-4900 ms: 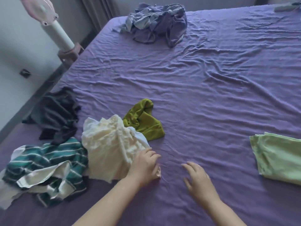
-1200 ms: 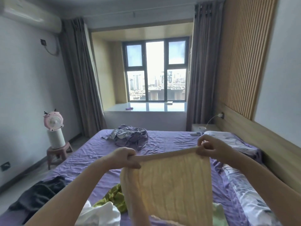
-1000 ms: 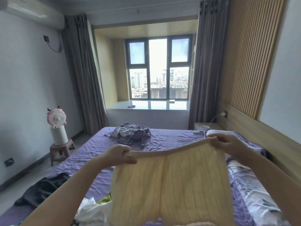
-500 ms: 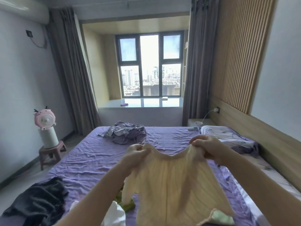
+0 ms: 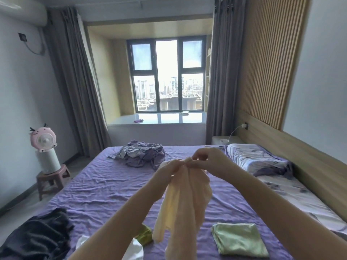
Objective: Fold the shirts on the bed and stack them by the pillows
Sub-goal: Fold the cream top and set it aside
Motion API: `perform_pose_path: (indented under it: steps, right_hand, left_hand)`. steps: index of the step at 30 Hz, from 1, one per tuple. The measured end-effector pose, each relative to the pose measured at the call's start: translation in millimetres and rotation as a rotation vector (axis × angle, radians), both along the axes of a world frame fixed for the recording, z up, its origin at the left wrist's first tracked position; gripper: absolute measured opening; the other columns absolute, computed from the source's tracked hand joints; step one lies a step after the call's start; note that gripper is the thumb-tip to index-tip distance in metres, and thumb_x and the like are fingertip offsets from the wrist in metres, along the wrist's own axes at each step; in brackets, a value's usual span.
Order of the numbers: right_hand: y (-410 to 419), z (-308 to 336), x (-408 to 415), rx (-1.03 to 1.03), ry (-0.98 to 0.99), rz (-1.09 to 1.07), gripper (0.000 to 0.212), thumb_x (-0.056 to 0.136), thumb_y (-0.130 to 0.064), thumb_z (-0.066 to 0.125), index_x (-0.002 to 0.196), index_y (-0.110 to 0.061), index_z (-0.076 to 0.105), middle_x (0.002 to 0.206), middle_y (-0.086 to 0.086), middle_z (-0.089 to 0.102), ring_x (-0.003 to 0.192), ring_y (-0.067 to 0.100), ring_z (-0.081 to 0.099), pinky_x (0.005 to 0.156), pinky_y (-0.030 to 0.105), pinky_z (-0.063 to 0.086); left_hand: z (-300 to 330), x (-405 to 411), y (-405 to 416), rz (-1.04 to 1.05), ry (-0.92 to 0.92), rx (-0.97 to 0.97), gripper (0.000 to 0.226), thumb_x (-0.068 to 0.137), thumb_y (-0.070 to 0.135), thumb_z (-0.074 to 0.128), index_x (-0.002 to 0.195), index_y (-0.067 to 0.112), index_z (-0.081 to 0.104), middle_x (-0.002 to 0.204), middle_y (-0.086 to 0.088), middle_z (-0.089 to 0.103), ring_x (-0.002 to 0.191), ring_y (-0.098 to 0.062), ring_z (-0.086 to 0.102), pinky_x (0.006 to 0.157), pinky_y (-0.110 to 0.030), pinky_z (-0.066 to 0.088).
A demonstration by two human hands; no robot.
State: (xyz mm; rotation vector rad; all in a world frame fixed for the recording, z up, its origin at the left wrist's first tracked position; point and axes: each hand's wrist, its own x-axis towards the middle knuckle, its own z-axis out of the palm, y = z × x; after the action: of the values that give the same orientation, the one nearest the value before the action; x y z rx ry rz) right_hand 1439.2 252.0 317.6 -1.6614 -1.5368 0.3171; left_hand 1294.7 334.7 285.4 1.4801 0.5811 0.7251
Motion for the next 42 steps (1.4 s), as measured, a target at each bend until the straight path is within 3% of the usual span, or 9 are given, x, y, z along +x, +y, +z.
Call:
perform_pose_path:
  steps: [3,8,12,16,22,26,30,37,42]
  right_hand:
    - [5.4,-5.0,-1.0,0.089,0.049,-0.055,0.018,0.075,-0.032,0.075,0.068,-0.025,0.060,0.082,-0.006,0.053,0.074,0.002,0.052,0.071,0.018,0.040]
    - [-5.6,-21.9,10.4,0.008,0.278,0.116,0.015,0.076,-0.024,0.076,0.082,-0.022,0.063,0.088,-0.007,0.067,0.083,0.004,0.063,0.074,0.019,0.051]
    - [-18.5,-43.1,22.1,-0.076,0.023,0.203,0.026,0.073,-0.027,0.078,0.095,-0.019,0.067,0.092,0.000,0.059,0.083,0.011,0.054,0.082,0.026,0.046]
    - [-20.9,-53.1,26.8,-0.077,-0.089,0.218,0.037,0.074,-0.027,0.078,0.067,-0.002,0.052,0.092,0.019,0.052,0.083,0.025,0.046,0.072,0.029,0.040]
    - [-24.2,-48.5,32.1,-0.029,0.051,0.138,0.026,0.076,-0.049,0.064,0.073,-0.023,0.062,0.069,-0.011,0.053,0.069,0.005,0.048,0.071,0.028,0.041]
    - [-20.3,-49.1,37.3,-0.050,0.011,0.089,0.012,0.081,-0.031,0.071,0.078,-0.034,0.060,0.071,-0.013,0.055,0.072,0.006,0.050,0.073,0.031,0.044]
    - [-11.3,-56.3,43.3,-0.162,-0.026,0.051,0.037,0.080,-0.021,0.072,0.110,-0.033,0.054,0.086,-0.009,0.058,0.080,0.007,0.055,0.075,0.019,0.044]
    - [10.5,-111.0,57.1,-0.285,-0.310,-0.170,0.013,0.084,-0.026,0.063,0.092,-0.018,0.056,0.088,0.006,0.065,0.087,0.024,0.060,0.065,0.029,0.034]
    - [21.7,-140.4,69.0,-0.159,-0.152,-0.260,0.016,0.080,-0.019,0.069,0.092,-0.012,0.060,0.081,0.005,0.065,0.082,0.027,0.062,0.061,0.027,0.033]
  left_hand:
    - [-2.2,-3.2,2.8,-0.033,0.087,0.218,0.017,0.081,0.038,0.070,0.086,0.022,0.072,0.080,0.006,0.066,0.080,-0.011,0.061,0.075,-0.028,0.048]
    - [0.3,-8.3,12.2,0.024,0.003,0.236,0.018,0.087,0.023,0.065,0.092,0.006,0.067,0.077,-0.002,0.056,0.075,-0.014,0.050,0.069,-0.030,0.040]
    - [6.4,-14.9,18.5,-0.014,-0.011,0.219,0.024,0.089,0.022,0.062,0.097,-0.001,0.064,0.082,-0.009,0.056,0.078,-0.018,0.050,0.073,-0.034,0.041]
    - [7.1,-17.8,25.2,-0.001,0.009,0.224,0.029,0.088,0.024,0.063,0.098,-0.003,0.062,0.085,-0.010,0.057,0.080,-0.019,0.052,0.076,-0.037,0.042]
    - [-3.0,-29.6,37.3,0.104,0.042,0.245,0.040,0.086,0.031,0.066,0.088,-0.008,0.061,0.075,-0.009,0.049,0.073,-0.019,0.044,0.068,-0.034,0.034]
    - [-15.5,-35.0,45.3,0.108,0.096,0.285,0.015,0.086,0.015,0.067,0.094,0.003,0.071,0.081,-0.007,0.060,0.075,-0.015,0.051,0.069,-0.031,0.041]
    - [-36.7,-36.9,59.1,0.090,0.196,0.370,0.011,0.085,-0.002,0.064,0.095,-0.006,0.067,0.078,-0.010,0.056,0.072,-0.014,0.048,0.060,-0.016,0.038]
    - [-100.3,-15.6,72.7,0.132,0.501,0.622,0.013,0.092,0.010,0.057,0.095,0.008,0.070,0.082,-0.001,0.063,0.077,-0.013,0.054,0.069,-0.027,0.038]
    - [-126.2,10.3,75.6,0.243,0.339,0.456,0.026,0.089,0.001,0.056,0.102,0.017,0.071,0.096,0.003,0.067,0.092,-0.011,0.060,0.082,-0.026,0.045]
